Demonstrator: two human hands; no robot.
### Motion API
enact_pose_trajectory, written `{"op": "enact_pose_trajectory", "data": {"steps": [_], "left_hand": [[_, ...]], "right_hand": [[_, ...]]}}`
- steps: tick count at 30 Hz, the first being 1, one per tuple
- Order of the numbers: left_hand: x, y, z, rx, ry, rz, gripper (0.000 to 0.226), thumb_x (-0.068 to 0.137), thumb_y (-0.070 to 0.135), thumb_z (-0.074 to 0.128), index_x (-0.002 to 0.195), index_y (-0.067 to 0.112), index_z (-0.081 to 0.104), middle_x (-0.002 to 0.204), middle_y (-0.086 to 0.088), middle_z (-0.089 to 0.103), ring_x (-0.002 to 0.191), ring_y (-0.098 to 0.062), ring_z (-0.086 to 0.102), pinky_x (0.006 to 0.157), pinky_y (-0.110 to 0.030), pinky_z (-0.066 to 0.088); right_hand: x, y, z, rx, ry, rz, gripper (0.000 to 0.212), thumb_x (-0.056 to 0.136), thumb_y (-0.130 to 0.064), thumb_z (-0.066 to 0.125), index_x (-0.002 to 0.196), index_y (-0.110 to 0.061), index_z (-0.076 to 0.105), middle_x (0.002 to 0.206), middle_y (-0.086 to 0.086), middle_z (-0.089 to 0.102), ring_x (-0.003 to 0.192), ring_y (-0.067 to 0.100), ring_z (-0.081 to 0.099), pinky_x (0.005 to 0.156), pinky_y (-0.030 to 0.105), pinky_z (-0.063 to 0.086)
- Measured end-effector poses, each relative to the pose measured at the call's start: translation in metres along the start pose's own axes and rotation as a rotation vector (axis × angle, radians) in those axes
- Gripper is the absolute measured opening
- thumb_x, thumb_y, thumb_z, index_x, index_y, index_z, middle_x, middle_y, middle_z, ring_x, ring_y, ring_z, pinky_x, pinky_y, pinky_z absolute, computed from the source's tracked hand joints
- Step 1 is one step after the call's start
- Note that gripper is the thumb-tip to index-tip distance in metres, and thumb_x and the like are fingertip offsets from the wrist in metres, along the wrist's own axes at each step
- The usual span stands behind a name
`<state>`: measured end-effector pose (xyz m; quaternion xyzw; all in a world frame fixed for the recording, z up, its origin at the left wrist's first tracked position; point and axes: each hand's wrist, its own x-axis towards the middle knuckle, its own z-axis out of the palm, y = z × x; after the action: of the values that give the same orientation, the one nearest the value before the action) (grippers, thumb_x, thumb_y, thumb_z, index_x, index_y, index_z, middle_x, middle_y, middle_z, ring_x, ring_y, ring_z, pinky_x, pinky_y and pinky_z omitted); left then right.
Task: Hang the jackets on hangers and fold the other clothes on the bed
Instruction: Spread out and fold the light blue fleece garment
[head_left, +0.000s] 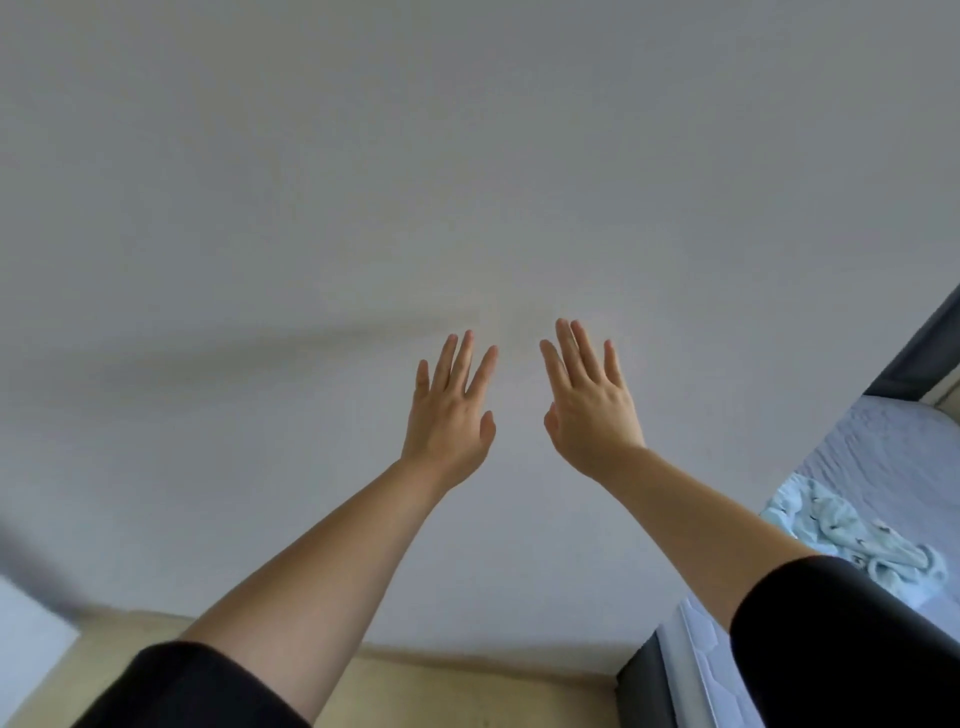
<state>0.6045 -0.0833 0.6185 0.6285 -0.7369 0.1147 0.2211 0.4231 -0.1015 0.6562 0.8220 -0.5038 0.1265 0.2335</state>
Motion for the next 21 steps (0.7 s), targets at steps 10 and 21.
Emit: {"op": "enact_pose_trajectory", "data": {"steps": [10, 21], "left_hand": [[-0.004, 0.070, 0.091, -0.003, 0.047, -0.324, 0.074, 0.090, 0.023, 0.051, 0.152, 0.011, 0.013, 0.160, -0.013, 0.006, 0.148, -0.028, 0.001, 0.116, -0.050, 0.007], [-0.097, 0.091, 0.259, 0.031, 0.055, -0.410, 0.073, 0.088, 0.021, 0.058, 0.150, 0.011, 0.022, 0.158, -0.015, 0.014, 0.147, -0.030, 0.010, 0.113, -0.048, 0.011]], "right_hand": [[-0.003, 0.055, 0.100, 0.048, 0.242, -0.383, 0.075, 0.068, -0.012, 0.062, 0.139, 0.001, 0.043, 0.153, 0.020, 0.026, 0.144, 0.030, 0.010, 0.112, 0.056, 0.008], [-0.094, 0.024, 0.262, 0.263, 0.214, -0.411, 0.070, 0.067, -0.005, 0.057, 0.135, 0.002, 0.046, 0.151, 0.022, 0.031, 0.143, 0.033, 0.014, 0.111, 0.057, 0.011]]}}
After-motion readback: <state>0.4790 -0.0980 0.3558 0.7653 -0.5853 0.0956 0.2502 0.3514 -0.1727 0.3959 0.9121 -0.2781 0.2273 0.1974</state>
